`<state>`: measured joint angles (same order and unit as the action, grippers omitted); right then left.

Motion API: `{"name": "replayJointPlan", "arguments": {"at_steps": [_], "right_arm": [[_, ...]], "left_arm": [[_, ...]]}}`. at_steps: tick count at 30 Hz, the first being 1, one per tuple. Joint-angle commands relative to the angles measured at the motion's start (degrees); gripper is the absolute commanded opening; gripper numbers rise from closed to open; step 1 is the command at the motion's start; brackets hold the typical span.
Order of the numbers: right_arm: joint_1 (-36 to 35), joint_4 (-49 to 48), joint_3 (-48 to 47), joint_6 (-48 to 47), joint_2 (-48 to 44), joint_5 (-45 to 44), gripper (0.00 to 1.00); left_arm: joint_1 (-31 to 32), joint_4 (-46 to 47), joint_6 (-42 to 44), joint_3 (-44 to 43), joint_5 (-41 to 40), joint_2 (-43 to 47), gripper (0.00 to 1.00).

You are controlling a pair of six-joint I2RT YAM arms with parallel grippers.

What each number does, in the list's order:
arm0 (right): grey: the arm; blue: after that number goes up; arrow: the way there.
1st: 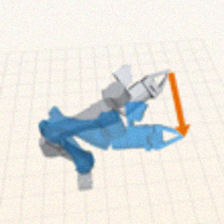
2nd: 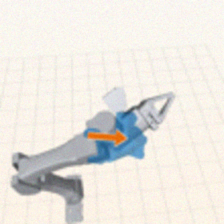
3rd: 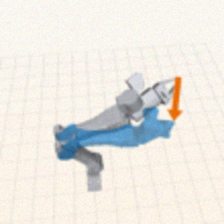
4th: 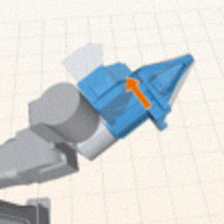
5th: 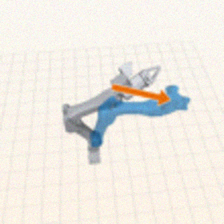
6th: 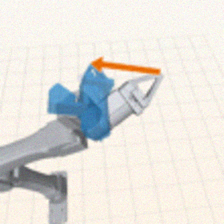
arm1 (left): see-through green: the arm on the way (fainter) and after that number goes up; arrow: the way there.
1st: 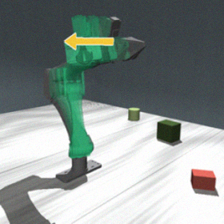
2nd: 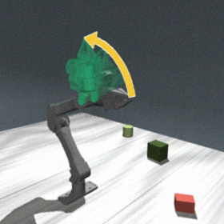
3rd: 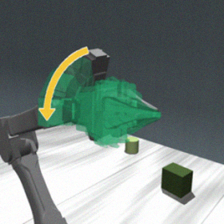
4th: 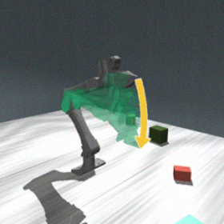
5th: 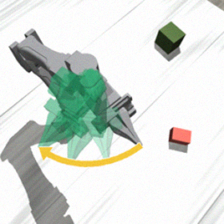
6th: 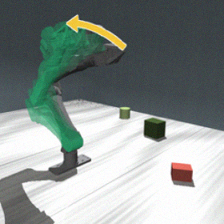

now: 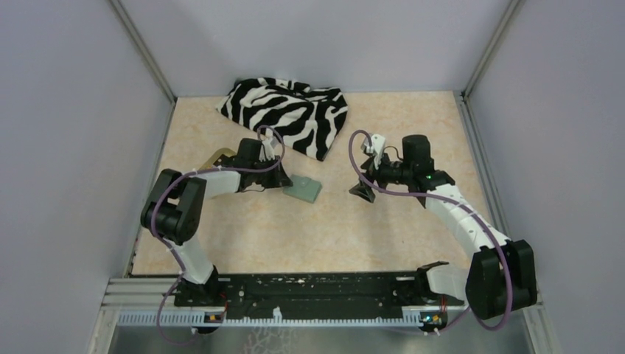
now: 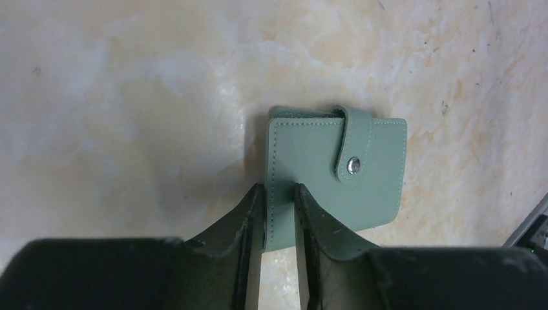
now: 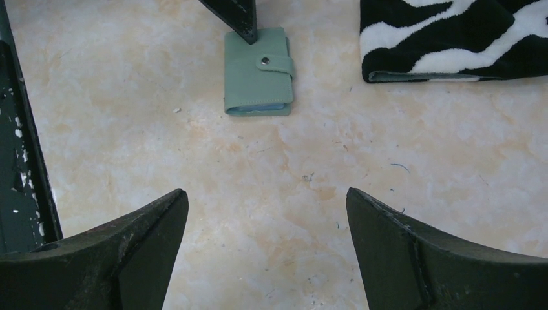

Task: Put the credit cards into the card holder
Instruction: Move the card holder to the center of the board.

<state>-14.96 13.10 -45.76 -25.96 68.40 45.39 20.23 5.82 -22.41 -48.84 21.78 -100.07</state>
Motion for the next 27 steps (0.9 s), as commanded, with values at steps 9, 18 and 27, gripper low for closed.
{"name": "replayJointPlan", "arguments": {"at_steps": [9, 18, 27], "right_arm": [[-3.83, -0.33, 3.24, -15.75, -0.08, 7.21, 0.92], [-12.09, 1.75, 8.12, -39.26, 3.27, 3.02, 0.77], [-17.65, 6.06, 5.71, -42.35, 8.95, -0.51, 0.58]], "left_arm": [[8.93, 3.88, 3.51, 2.46, 5.44, 0.91, 0.0], [22.61, 14.96, -13.15, 13.67, -8.59, 11.4, 0.0], [28.29, 15.07, -18.57, 14.53, -15.3, 12.35, 0.0]]}}
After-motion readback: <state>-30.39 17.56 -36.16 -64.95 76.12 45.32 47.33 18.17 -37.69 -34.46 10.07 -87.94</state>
